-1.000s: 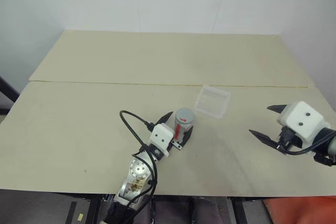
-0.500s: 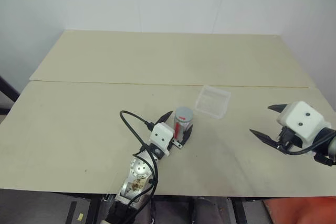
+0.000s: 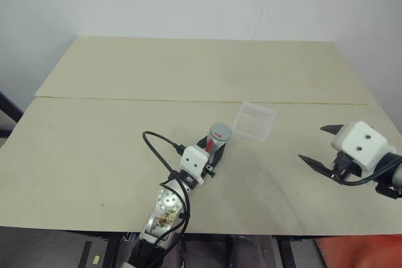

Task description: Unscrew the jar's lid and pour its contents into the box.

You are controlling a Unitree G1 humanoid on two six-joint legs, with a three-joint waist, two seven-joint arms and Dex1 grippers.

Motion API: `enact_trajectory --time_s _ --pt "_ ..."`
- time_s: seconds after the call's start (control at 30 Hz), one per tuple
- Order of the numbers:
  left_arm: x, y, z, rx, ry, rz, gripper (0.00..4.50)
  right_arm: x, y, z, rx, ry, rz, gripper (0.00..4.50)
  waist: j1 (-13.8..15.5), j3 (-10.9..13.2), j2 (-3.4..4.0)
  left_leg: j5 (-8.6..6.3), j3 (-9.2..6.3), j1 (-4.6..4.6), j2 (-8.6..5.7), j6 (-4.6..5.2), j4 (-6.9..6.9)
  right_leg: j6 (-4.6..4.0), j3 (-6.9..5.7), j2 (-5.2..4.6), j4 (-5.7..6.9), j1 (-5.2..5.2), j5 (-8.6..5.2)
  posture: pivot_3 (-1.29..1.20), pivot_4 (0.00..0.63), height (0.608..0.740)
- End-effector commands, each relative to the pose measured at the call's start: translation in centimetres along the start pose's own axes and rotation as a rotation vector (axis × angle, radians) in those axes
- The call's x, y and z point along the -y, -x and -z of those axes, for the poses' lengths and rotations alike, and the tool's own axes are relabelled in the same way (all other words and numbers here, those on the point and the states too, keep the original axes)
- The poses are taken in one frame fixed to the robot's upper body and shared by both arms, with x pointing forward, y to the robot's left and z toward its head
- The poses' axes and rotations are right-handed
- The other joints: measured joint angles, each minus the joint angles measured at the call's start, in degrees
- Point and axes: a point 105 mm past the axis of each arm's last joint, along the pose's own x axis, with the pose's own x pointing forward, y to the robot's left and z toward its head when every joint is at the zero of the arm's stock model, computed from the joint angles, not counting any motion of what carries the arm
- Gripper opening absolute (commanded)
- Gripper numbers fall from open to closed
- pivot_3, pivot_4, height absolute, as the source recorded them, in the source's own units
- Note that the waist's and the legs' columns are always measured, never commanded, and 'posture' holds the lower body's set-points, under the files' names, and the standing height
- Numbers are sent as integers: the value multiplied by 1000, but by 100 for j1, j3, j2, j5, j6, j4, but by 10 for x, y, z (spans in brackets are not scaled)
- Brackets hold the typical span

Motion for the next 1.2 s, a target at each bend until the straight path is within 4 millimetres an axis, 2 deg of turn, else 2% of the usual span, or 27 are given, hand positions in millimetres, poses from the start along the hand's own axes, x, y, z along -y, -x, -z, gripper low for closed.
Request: enact_trajectory --time_s 0.03,0.3,0.43,0.67,0.9,1.07,1.2 --pt "-3 1 -10 41 -4 -9 1905 8 5 -8 21 28 52 4500 0 0 0 0 0 0 0 0 0 0 0 0 0 0 0 0 150 740" --pt "-14 11 -11 25 -7 -26 1905 6 -1 -7 30 23 47 4500 -21 0 1 0 0 1 1 0 0 0 0 0 1 0 0 0 150 740" --pt "-21 34 -22 58 114 65 1905 7 -2 -8 38 19 44 4500 -68 -1 2 0 0 0 5 0 -2 0 0 0 1 -2 0 0 150 740" --pt "-53 68 -26 11 106 130 1905 8 -6 -8 45 22 30 4500 -65 -2 4 1 -1 4 6 -2 1 -1 0 0 5 1 0 0 150 740" --pt "-63 96 -31 -33 92 247 1905 8 -7 -7 46 26 23 4500 -70 -2 4 1 1 1 5 -1 0 0 -1 0 -2 -1 -1 0 150 740" --pt "-83 114 -37 -76 122 300 1905 7 -7 -7 48 28 17 4500 -72 -3 6 1 -1 6 7 -3 -1 -1 -2 0 6 0 -1 0 150 740" --pt "-97 136 -42 -122 168 346 1905 8 -7 -8 51 29 20 4500 -83 -3 6 1 0 5 8 -3 -4 0 -1 1 2 -2 -1 0 150 740"
